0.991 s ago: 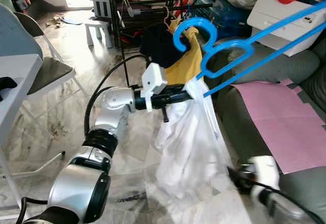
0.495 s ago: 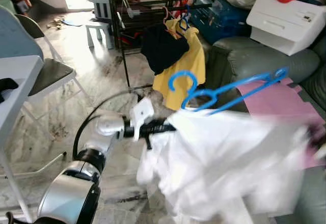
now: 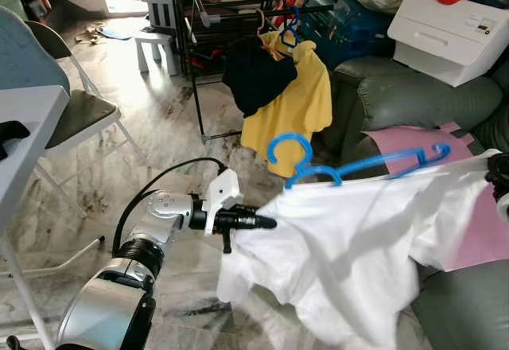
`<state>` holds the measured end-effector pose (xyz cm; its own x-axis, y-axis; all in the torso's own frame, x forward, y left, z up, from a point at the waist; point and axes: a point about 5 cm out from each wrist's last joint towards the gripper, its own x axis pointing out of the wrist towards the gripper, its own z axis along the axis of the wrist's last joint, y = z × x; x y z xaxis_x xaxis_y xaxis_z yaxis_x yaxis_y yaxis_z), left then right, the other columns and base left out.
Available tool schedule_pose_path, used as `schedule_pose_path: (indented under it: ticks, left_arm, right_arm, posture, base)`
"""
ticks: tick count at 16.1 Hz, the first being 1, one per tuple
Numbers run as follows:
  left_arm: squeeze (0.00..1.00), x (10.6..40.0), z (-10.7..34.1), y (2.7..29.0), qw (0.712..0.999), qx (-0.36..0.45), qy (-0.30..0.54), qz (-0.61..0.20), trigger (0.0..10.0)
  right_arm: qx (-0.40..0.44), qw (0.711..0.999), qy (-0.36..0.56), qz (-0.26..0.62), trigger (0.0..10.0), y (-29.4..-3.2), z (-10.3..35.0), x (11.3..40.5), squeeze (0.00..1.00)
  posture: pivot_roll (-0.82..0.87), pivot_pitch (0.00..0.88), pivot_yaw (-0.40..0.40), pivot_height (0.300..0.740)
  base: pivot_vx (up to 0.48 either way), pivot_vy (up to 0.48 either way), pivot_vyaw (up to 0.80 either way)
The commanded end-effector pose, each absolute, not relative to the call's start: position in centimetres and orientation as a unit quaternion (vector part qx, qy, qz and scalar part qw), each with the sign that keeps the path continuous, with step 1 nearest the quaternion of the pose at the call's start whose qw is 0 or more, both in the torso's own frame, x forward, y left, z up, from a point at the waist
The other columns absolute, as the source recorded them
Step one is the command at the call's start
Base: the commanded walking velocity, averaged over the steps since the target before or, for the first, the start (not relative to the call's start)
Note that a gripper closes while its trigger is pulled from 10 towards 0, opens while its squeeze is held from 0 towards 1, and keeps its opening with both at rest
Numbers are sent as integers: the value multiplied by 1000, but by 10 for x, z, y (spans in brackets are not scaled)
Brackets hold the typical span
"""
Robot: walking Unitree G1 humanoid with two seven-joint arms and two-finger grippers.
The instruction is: Hang hanger
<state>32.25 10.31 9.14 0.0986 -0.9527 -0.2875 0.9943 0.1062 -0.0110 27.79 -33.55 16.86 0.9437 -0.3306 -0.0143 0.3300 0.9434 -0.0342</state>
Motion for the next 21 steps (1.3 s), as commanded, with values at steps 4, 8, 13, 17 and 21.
schedule_pose_path:
  ticks: [4, 8, 13, 17, 21]
  left_arm:
    - [0, 311, 71, 115, 709, 141, 174, -668, 0]
    - [0, 317, 63, 113, 753, 179, 186, -606, 0]
    - [0, 322, 56, 105, 787, 216, 189, -547, 0]
    - [0, 326, 60, 75, 820, 189, 162, -515, 0]
    - [0, 325, 62, 52, 831, 176, 155, -505, 0]
  right_arm:
    - [-27, 984, -2, -178, 0, -338, 179, 282, 0]
    - [-32, 987, -3, -158, 0, -329, 181, 285, 0]
    - [-33, 993, -2, -110, 0, -300, 178, 298, 0]
    - [-27, 1000, -3, -15, 0, -245, 168, 311, 0]
    - [-43, 995, 15, 88, 0, -196, 155, 308, 0]
  posture:
    - [-40, 0, -31, 740]
    - [-45, 0, -28, 740]
    - [-47, 0, -26, 740]
    - [-44, 0, -25, 740]
    - [-45, 0, -23, 740]
  base:
    - [0, 0, 0]
    - [0, 0, 0]
    - [0, 0, 0]
    - [0, 0, 0]
    - [0, 0, 0]
